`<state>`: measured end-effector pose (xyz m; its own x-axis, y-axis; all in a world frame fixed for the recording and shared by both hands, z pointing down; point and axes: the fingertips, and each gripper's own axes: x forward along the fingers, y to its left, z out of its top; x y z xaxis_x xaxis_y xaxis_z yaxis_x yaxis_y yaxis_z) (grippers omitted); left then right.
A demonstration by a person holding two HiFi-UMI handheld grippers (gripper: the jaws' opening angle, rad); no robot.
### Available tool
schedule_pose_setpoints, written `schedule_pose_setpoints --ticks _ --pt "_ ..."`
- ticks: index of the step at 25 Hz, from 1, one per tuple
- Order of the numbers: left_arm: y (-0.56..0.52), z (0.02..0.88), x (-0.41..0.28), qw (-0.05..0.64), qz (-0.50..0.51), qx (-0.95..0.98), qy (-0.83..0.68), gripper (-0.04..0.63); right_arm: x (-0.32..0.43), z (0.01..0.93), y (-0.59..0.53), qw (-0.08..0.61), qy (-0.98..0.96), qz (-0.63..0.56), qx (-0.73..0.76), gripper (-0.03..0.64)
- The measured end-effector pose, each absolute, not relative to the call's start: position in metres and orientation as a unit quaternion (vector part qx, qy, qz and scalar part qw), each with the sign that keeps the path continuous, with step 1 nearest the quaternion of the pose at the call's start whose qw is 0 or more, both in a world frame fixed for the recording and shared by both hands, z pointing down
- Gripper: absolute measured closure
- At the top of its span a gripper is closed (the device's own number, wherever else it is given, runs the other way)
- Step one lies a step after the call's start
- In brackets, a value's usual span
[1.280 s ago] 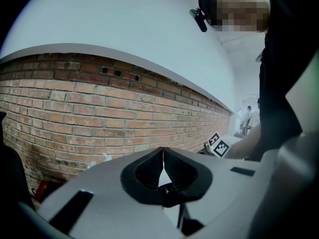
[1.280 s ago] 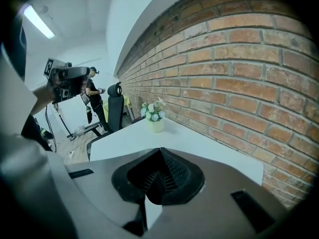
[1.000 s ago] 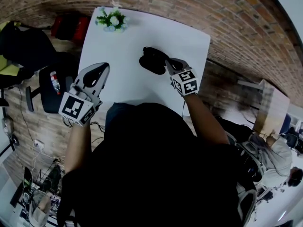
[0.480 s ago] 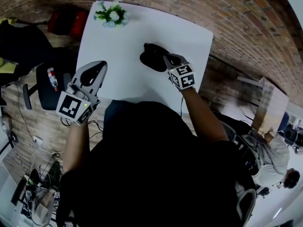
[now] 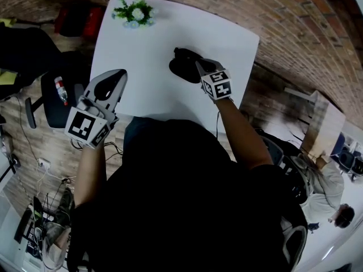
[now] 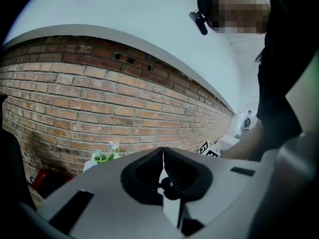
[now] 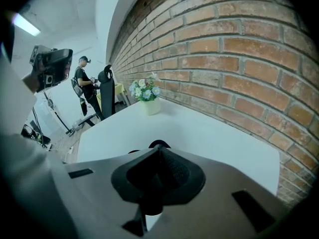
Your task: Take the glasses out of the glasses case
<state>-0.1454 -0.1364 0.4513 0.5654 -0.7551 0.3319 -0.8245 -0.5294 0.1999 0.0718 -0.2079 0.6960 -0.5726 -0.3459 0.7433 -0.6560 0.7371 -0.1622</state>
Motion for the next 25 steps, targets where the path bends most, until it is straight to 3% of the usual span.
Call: schedule_pose_setpoints --ticks 17,25 --pt "-0.144 0.467 -0.150 0.184 0.103 0.868 -0.450 0.583 0.066 0.736 -0.212 0.395 -0.847 0.214 0.283 0.563" --pt "-0.143 0.471 -0.153 0.192 0.105 0.865 -0.453 0.583 0.062 0.745 -0.210 0.438 -0.844 0.159 0.266 0.552"
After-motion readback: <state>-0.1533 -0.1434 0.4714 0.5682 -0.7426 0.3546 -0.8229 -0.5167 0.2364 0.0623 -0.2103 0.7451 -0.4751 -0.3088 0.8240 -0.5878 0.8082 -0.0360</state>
